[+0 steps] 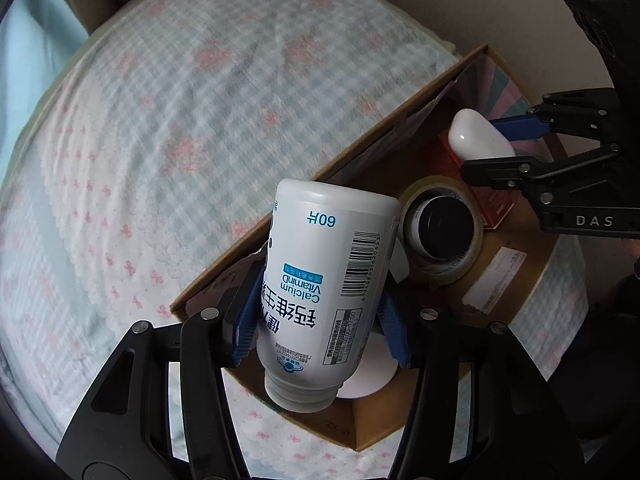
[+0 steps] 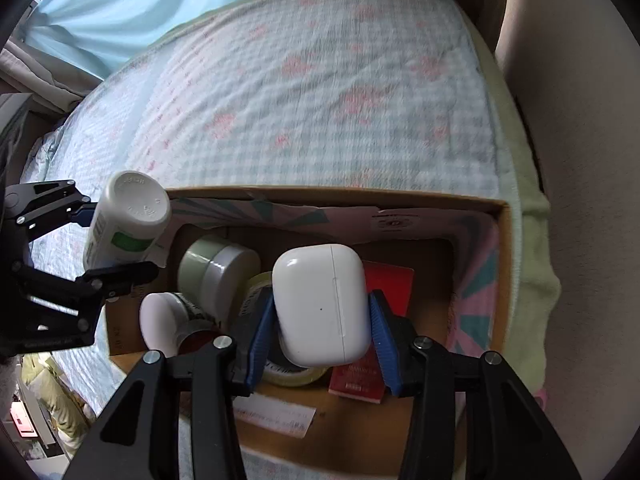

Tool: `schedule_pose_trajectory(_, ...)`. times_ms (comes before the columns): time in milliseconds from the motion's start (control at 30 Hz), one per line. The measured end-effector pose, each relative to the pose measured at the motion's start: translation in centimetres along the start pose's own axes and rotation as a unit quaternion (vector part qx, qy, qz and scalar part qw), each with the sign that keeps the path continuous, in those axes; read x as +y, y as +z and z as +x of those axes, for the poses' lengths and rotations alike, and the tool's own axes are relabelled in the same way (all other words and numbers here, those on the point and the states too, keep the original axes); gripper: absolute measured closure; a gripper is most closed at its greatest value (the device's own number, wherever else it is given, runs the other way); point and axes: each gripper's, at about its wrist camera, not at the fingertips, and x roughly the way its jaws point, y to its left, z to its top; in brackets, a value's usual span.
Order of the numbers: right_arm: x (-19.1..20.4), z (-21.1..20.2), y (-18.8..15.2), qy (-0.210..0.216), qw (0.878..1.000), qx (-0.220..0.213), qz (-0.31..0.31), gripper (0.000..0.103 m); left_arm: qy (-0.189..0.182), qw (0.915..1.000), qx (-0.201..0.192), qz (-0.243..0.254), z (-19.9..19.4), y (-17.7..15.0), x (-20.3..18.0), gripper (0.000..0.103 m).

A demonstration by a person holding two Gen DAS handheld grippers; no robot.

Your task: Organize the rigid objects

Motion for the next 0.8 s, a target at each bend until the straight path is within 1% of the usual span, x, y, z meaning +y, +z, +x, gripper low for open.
schedule_pose_trajectory(133, 0.0, 1.2, 0.2, 0.007, 1.000, 0.006, -0.006, 0.060, -0.002, 1.0000, 0.001, -0.002, 0.6, 0.1, 0.0, 0.054)
schedule_pose_trajectory(267, 0.0, 1.9, 0.6, 0.015, 1.000, 0.012, -0.005, 0.060, 0.006, 1.0000, -0.002, 0.007, 0.3, -0.3, -0.5, 0.053)
schedule_pose_trajectory(300, 0.0, 2.0, 0.7, 0.018, 1.000, 0.015, -0.001, 0.060, 0.006, 0.9999, -0.010, 0.009, 0.0, -0.3, -0.6, 0.048)
schedule_pose_trajectory(333, -0.1, 2.1, 0.8, 0.020, 1.000, 0.015, 0.002, 0.060, 0.005, 0.9998, -0.018, 0.009, -0.4, -0.3, -0.8, 0.039)
schedule_pose_trajectory(367, -0.2, 2.0, 1.0, 0.027, 1.000, 0.011, 0.009, 0.056, 0.008, 0.9996, -0.024, 0.008, -0.7, -0.3, -0.9, 0.008)
schedule_pose_trajectory(400, -0.3, 1.8, 1.1, 0.029, 0.999, 0.009, 0.014, 0.039, 0.010, 0.9995, -0.030, 0.006, -1.0, -0.3, -0.9, 0.000)
schedule_pose_trajectory(433, -0.4, 1.7, 1.2, 0.024, 0.999, 0.006, 0.023, 0.027, 0.006, 0.9993, -0.037, 0.002, -1.4, -0.4, -0.9, 0.000)
schedule_pose_trajectory(467, -0.7, 1.5, 1.4, 0.012, 0.999, 0.003, 0.036, 0.009, -0.001, 0.9992, -0.041, -0.004, -1.8, -0.5, -0.8, 0.000)
schedule_pose_trajectory(500, -0.9, 1.1, 1.4, 0.006, 0.999, -0.003, 0.046, 0.007, -0.004, 0.9991, -0.040, -0.010, -1.9, -0.6, -0.7, 0.000)
schedule_pose_trajectory(533, -1.1, 0.8, 1.2, 0.005, 0.998, -0.008, 0.061, 0.007, -0.009, 0.9990, -0.041, -0.017, -2.1, -0.9, -0.6, 0.000)
schedule_pose_trajectory(600, -1.7, 0.5, 0.9, 0.022, 0.996, -0.002, 0.087, 0.007, -0.014, 0.9988, -0.041, -0.025, -2.4, -1.3, -0.6, 0.000)
schedule_pose_trajectory(633, -1.8, 0.5, 0.7, 0.029, 0.995, -0.001, 0.093, 0.007, -0.017, 0.9987, -0.041, -0.027, -2.6, -1.5, -0.6, 0.000)
schedule_pose_trajectory(800, -1.6, 0.2, 0.0, 0.019, 0.995, -0.003, 0.103, 0.007, -0.014, 0.9986, -0.045, -0.023, -3.5, -1.9, -1.3, 0.000)
